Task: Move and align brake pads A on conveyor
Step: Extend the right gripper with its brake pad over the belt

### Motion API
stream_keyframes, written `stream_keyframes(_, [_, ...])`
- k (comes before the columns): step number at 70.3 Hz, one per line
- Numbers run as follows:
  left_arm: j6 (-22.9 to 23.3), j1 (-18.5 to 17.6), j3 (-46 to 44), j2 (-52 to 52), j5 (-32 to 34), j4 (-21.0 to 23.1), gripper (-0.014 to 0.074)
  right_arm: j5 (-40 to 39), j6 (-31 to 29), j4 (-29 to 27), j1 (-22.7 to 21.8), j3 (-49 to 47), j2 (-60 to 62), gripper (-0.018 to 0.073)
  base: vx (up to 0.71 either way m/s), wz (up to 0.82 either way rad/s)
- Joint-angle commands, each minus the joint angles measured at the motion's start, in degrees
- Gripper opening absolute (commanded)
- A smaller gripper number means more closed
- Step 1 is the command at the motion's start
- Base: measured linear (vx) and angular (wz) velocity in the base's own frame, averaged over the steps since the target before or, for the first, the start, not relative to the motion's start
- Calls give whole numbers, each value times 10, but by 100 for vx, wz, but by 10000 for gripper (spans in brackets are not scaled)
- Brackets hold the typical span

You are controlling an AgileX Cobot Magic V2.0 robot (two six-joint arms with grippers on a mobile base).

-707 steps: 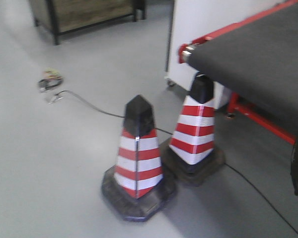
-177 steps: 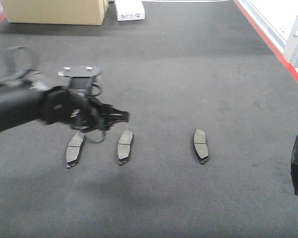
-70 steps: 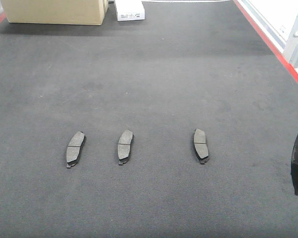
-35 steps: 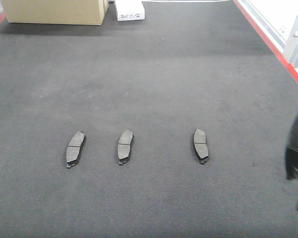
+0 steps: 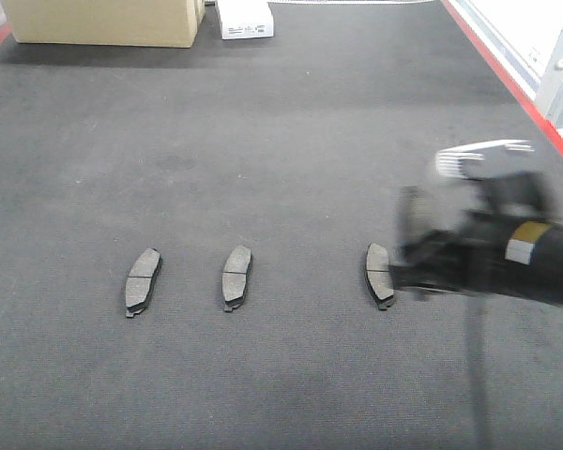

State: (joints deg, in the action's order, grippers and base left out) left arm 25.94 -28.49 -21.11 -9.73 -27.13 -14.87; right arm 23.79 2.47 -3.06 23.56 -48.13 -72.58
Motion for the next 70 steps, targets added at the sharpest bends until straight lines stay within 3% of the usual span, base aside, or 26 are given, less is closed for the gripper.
stream_keyframes(1, [0, -1, -15, -7, 36, -3, -6, -46, 13, -17, 25, -62, -58, 43, 0, 0])
stream_keyframes(37, [0, -1, -15, -7, 36, -3, -6, 27, 97, -78, 33, -256, -326, 66, 0, 0])
stream_keyframes(70, [0, -1, -15, -7, 36, -3, -6, 14, 100, -76, 33, -274, -384, 88, 0, 0])
